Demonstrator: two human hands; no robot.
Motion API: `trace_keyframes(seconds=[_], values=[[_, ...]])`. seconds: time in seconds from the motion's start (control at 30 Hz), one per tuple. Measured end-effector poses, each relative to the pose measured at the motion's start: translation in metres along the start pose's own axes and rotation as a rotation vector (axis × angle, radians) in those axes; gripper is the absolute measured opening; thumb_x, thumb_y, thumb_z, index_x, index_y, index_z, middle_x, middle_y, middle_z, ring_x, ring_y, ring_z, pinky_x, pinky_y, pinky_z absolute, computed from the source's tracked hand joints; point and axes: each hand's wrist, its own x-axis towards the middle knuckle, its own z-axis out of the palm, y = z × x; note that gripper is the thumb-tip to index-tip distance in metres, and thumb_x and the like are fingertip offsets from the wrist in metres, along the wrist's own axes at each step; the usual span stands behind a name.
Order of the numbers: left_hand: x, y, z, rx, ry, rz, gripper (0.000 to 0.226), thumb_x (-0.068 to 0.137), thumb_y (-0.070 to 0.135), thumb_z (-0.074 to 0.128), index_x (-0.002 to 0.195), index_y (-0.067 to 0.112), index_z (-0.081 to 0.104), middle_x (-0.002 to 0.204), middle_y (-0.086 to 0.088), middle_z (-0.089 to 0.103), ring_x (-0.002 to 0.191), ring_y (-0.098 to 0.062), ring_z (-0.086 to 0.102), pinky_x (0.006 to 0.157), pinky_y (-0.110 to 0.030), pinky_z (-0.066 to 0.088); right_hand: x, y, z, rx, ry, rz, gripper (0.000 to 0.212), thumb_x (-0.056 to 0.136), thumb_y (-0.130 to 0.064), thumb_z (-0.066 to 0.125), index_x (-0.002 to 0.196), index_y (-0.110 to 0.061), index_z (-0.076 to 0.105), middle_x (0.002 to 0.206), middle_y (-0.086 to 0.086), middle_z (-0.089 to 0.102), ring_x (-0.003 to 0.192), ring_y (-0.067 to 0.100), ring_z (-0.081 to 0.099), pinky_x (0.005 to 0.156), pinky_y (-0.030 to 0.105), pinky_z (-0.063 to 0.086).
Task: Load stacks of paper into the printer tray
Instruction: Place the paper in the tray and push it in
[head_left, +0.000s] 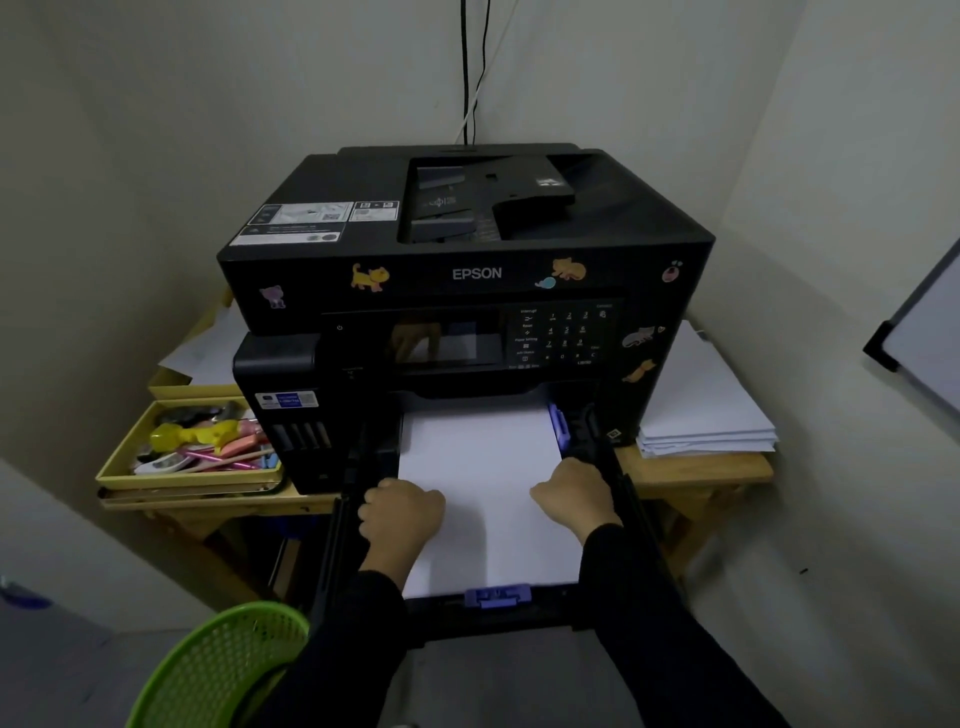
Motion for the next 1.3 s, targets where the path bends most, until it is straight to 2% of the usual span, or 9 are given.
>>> trace_keyframes(seconds=[0.03, 0.07, 0.13, 0.2, 0.3, 0.57, 0.8, 1.03, 1.3], values=[[0.000, -0.002, -0.002, 0.008, -0.026, 0.033, 0.067, 0.088, 0.024, 0.052, 0.143, -0.003, 0.023, 0.146, -0.021, 0.027, 0.133, -0.038, 0.032, 0.109, -0.044, 0.034, -0.002, 0.002, -0.002, 0.047, -0.009, -0.007, 0.011, 0.081, -0.014, 0.057, 0.076, -0.006, 0.052, 0.087, 0.014, 0.058, 0.075, 0.028, 0.056, 0.061, 0.029, 0.042], [0.001, -0.006, -0.005, 0.018, -0.070, 0.070, 0.073, 0.087, 0.026, 0.056, 0.145, -0.001, 0.020, 0.148, -0.021, 0.024, 0.135, -0.039, 0.029, 0.109, -0.044, 0.034, 0.001, 0.007, -0.003, 0.090, -0.016, 0.000, 0.029, 0.079, -0.015, 0.061, 0.104, -0.001, 0.054, 0.107, 0.018, 0.059, 0.094, 0.032, 0.059, 0.072, 0.031, 0.048], [0.000, -0.013, -0.011, 0.079, -0.193, 0.162, 0.097, 0.080, 0.028, 0.069, 0.149, 0.004, 0.006, 0.151, -0.022, 0.013, 0.139, -0.040, 0.019, 0.110, -0.045, 0.032, -0.001, 0.014, -0.009, 0.073, -0.144, 0.007, 0.086, 0.073, -0.016, 0.071, 0.145, -0.006, 0.024, 0.145, 0.020, 0.034, 0.128, 0.036, 0.043, 0.099, 0.038, 0.046], [-0.005, -0.019, -0.016, 0.226, -0.312, 0.243, 0.121, 0.071, 0.026, 0.078, 0.151, 0.010, -0.012, 0.155, -0.022, -0.002, 0.144, -0.041, 0.005, 0.114, -0.046, 0.027, -0.013, 0.017, -0.017, -0.048, -0.300, -0.049, 0.114, 0.068, -0.013, 0.078, 0.152, -0.019, 0.002, 0.156, 0.017, 0.005, 0.142, 0.037, 0.018, 0.112, 0.044, 0.034], [-0.011, -0.028, -0.012, 0.423, -0.396, 0.303, 0.134, 0.068, 0.022, 0.081, 0.147, 0.017, -0.027, 0.155, -0.024, -0.016, 0.145, -0.041, -0.006, 0.117, -0.047, 0.024, -0.025, 0.021, -0.014, -0.269, -0.432, -0.149, 0.131, 0.062, -0.011, 0.083, 0.150, -0.031, -0.012, 0.154, 0.011, -0.002, 0.143, 0.034, 0.006, 0.110, 0.045, 0.037], [-0.014, -0.034, -0.001, 0.349, -0.248, 0.380, 0.128, 0.063, 0.016, 0.084, 0.150, 0.019, -0.010, 0.149, -0.023, 0.006, 0.140, -0.040, 0.009, 0.115, -0.046, 0.027, -0.027, 0.034, -0.004, -0.253, -0.291, -0.263, 0.122, 0.062, -0.011, 0.079, 0.150, -0.032, -0.002, 0.144, 0.009, 0.012, 0.135, 0.032, 0.016, 0.107, 0.042, 0.040], [-0.014, -0.031, 0.000, 0.322, -0.267, 0.388, 0.131, 0.063, 0.009, 0.085, 0.150, 0.023, -0.013, 0.151, -0.026, 0.000, 0.142, -0.042, 0.005, 0.114, -0.048, 0.029, -0.028, 0.031, -0.002, -0.208, -0.269, -0.262, 0.121, 0.061, -0.004, 0.076, 0.150, -0.033, -0.001, 0.147, 0.010, 0.012, 0.136, 0.035, 0.015, 0.106, 0.044, 0.041], [-0.019, -0.034, 0.000, 0.397, -0.246, 0.420, 0.133, 0.064, 0.021, 0.084, 0.150, 0.023, -0.017, 0.153, -0.026, -0.007, 0.144, -0.042, -0.004, 0.117, -0.048, 0.025, -0.034, 0.034, -0.003, -0.276, -0.221, -0.322, 0.119, 0.061, -0.016, 0.083, 0.150, -0.033, 0.005, 0.149, 0.010, 0.011, 0.137, 0.035, 0.017, 0.107, 0.046, 0.040], [-0.024, -0.036, -0.005, 0.390, -0.188, 0.457, 0.131, 0.063, 0.029, 0.084, 0.151, 0.021, -0.012, 0.155, -0.019, 0.004, 0.144, -0.039, 0.003, 0.115, -0.045, 0.028, -0.044, 0.040, -0.007, -0.331, -0.116, -0.444, 0.106, 0.062, -0.027, 0.084, 0.148, -0.022, 0.022, 0.158, 0.003, -0.001, 0.139, 0.032, 0.022, 0.107, 0.041, 0.041]])
